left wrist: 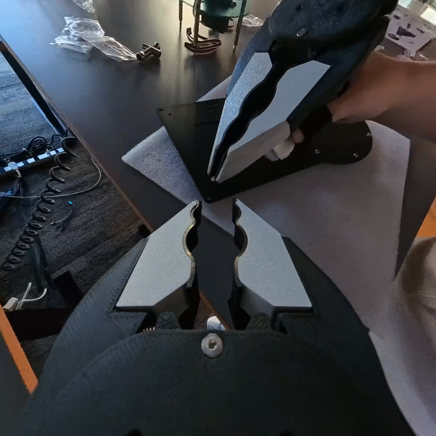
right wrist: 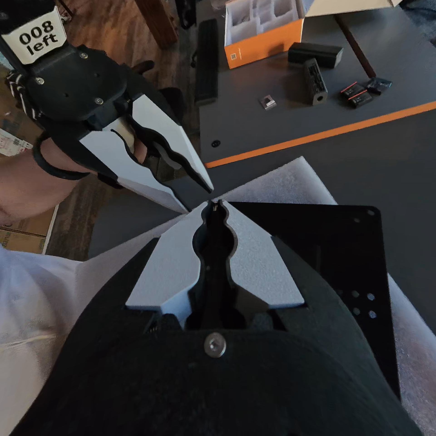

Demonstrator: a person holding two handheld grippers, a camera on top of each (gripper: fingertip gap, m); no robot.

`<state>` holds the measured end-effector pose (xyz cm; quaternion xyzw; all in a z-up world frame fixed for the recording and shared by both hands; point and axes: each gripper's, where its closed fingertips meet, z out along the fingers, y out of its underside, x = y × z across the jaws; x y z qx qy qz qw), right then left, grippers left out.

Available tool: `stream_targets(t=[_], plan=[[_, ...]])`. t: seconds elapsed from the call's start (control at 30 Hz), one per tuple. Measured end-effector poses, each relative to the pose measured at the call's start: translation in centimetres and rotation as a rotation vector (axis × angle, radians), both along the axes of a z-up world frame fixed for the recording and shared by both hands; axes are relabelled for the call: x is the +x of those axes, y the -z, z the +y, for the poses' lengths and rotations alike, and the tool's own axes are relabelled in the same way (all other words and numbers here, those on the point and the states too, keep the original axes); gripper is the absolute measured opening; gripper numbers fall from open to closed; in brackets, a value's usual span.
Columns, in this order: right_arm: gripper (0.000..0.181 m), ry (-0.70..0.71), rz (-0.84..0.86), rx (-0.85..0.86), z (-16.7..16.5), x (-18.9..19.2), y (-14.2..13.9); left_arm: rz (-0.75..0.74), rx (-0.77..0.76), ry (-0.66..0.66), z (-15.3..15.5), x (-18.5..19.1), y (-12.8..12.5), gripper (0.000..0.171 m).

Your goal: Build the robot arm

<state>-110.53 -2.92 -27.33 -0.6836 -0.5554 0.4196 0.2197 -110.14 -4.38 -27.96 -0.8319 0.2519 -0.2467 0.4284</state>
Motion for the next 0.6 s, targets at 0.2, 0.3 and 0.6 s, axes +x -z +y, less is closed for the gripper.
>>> stream_targets(t=[0.2,0.3,0.6], plan=[[0.003,0.029,-0.039,0.009,0.4,0.2,0.5,0.01,0.009,0.017,0.4,0.5,0.6,0.024],[0.003,0.015,-0.051,0.004,0.2,0.1,0.9,0.031,0.018,0.012,0.4,0.5,1.0,0.025],[0.003,-0.017,-0.058,0.047,0.1,-0.1,1.2,0.024,0.02,-0.008,0.2,0.3,1.1,0.025]])
